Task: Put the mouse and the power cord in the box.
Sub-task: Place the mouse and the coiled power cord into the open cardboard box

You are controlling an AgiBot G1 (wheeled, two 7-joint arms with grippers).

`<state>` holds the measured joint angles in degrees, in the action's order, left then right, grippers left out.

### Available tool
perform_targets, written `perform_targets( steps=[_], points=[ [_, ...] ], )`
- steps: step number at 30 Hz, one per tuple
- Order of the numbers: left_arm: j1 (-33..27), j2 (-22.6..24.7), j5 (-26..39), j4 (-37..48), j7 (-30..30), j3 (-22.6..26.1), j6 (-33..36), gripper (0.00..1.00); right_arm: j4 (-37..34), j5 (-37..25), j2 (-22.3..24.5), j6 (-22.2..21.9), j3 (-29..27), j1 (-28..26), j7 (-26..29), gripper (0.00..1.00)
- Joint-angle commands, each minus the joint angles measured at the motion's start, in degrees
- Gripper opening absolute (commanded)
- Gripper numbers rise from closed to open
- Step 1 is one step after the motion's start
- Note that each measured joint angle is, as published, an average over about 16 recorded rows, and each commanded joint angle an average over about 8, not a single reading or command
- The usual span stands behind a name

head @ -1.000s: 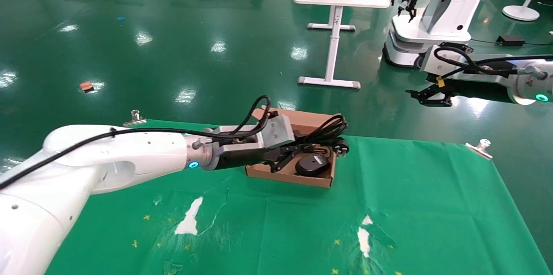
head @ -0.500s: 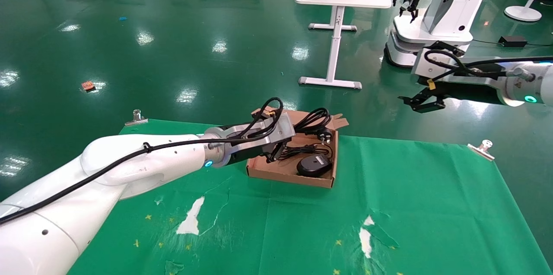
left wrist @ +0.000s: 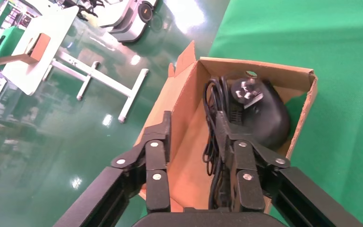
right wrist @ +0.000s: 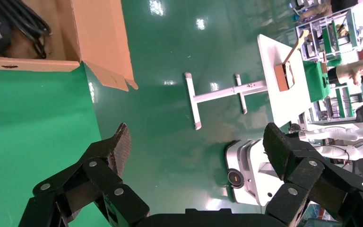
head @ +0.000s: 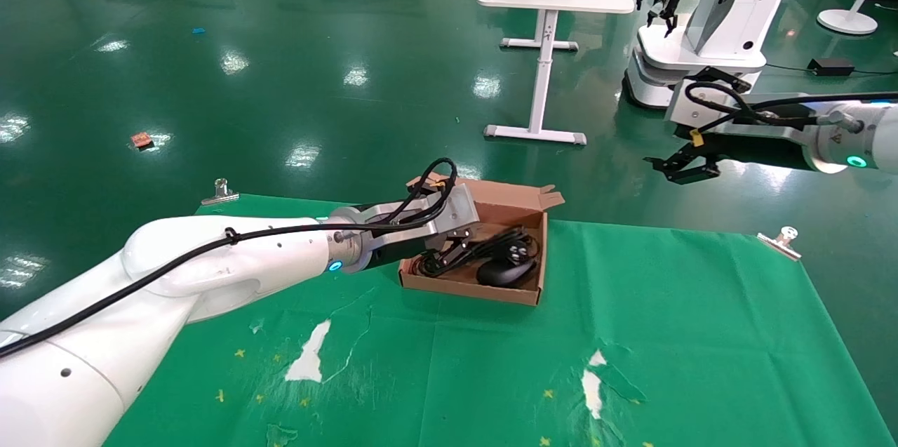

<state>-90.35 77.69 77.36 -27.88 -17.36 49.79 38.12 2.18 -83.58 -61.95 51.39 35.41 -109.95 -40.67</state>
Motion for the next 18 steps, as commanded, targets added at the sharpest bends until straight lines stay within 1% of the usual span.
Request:
perform_targets(
  steps=[1, 4, 18],
  points=[
    [0.1, -0.2, -0.2, -0.1, 0.0, -0.3, 0.4, 1.00, -0.1, -0.1, 0.0, 0.0, 0.0, 0.0, -0.1, 1.00],
    [1.3, -2.0, -1.6, -2.0, 1.2, -1.7, 2.3, 1.00, 2.5, 1.5, 0.9, 1.2, -0.7, 1.7, 1.8, 1.00],
    [8.1, -12.1, -10.0, -12.9, 7.9, -9.7, 13.6, 1.00, 19.2, 11.2, 7.2, 9.2, -5.2, 13.0, 13.9, 1.00]
  ],
)
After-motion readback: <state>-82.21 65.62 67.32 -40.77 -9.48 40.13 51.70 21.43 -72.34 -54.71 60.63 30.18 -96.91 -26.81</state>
